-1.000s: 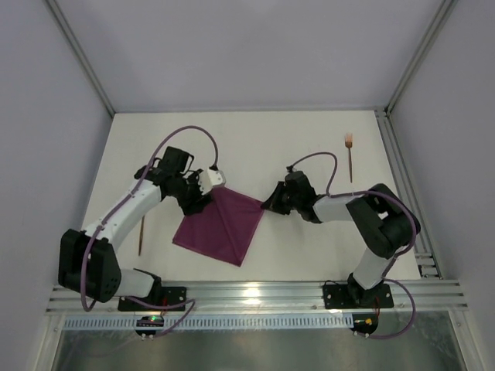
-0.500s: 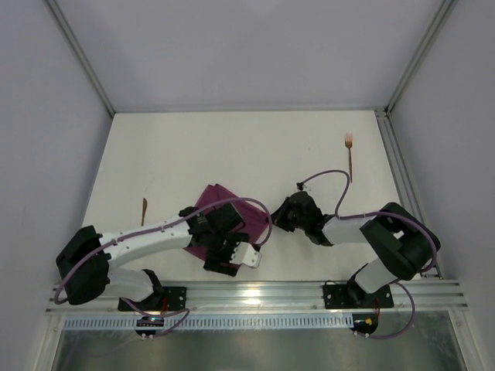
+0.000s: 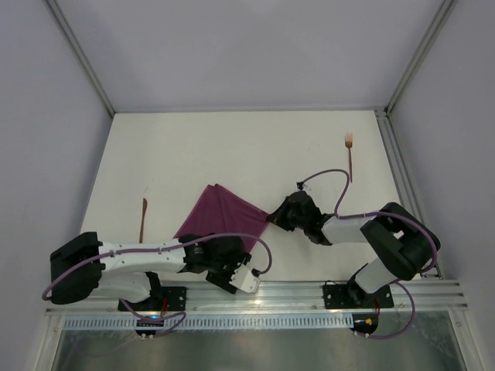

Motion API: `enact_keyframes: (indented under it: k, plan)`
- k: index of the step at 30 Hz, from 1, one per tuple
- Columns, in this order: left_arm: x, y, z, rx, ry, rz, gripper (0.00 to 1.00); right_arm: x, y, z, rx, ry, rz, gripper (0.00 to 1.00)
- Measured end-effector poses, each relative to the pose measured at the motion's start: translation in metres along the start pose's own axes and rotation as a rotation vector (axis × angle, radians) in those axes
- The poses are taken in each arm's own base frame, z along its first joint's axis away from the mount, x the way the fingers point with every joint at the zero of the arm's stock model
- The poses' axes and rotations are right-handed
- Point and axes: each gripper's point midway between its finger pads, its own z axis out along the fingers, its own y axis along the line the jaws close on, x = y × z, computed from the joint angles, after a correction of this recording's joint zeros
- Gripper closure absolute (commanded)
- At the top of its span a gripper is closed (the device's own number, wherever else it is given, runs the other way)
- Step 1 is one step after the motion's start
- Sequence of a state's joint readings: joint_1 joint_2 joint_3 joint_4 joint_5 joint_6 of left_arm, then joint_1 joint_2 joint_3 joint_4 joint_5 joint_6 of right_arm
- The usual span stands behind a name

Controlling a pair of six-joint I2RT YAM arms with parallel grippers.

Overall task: Fold the napkin into a case and place the utensils inside
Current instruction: Pick up the upper triangle-folded napkin from the center of the board.

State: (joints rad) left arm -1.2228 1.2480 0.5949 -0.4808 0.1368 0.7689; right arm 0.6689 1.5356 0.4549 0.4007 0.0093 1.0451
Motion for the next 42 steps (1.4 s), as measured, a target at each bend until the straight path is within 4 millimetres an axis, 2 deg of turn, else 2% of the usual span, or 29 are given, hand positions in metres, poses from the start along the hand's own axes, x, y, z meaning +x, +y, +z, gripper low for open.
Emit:
enact_keyframes:
  k: [4, 11, 16, 23, 26, 29, 30, 32, 33, 35, 39, 42]
  plan:
    - [-0.007, 0.011, -0.003, -0.067, -0.007, 0.022, 0.33, -0.001, 0.000, 0.000, 0.010, -0.001, -0.005, 0.96]
    - [-0.013, 0.009, -0.003, -0.072, -0.011, 0.052, 0.30, -0.002, 0.000, 0.001, 0.017, -0.002, -0.015, 0.96]
    - [-0.013, 0.018, 0.003, -0.108, -0.001, 0.062, 0.34, -0.002, 0.000, 0.001, 0.017, -0.001, -0.016, 0.96]
    - [-0.014, 0.014, 0.010, -0.085, -0.009, 0.078, 0.35, -0.003, 0.000, 0.001, 0.020, -0.006, -0.020, 0.96]
    - [-0.015, 0.012, 0.010, -0.073, -0.019, 0.087, 0.39, -0.003, -0.001, 0.001, 0.024, -0.006, -0.024, 0.96]
    - [-0.016, 0.009, 0.011, -0.060, -0.025, 0.085, 0.48, -0.003, -0.001, 0.001, 0.025, -0.006, -0.024, 0.96]
    - [-0.016, 0.008, 0.012, -0.054, -0.027, 0.083, 0.57, -0.003, 0.000, 0.001, 0.025, -0.007, -0.024, 0.96]
    - [-0.016, 0.006, 0.015, -0.043, -0.028, 0.078, 0.65, -0.004, -0.001, 0.001, 0.028, -0.009, -0.024, 0.96]
    - [-0.017, 0.007, 0.016, -0.043, -0.029, 0.078, 0.74, -0.004, -0.001, 0.001, 0.029, -0.008, -0.024, 0.96]
    - [-0.018, 0.007, 0.018, -0.043, -0.028, 0.078, 0.78, -0.004, -0.001, 0.001, 0.032, -0.010, -0.026, 0.96]
    - [-0.018, 0.009, 0.019, -0.056, -0.025, 0.075, 1.00, -0.005, -0.001, 0.001, 0.036, -0.008, -0.033, 0.96]
    - [-0.015, 0.011, 0.018, -0.075, -0.015, 0.064, 1.00, -0.005, -0.001, 0.001, 0.041, -0.004, -0.050, 0.96]
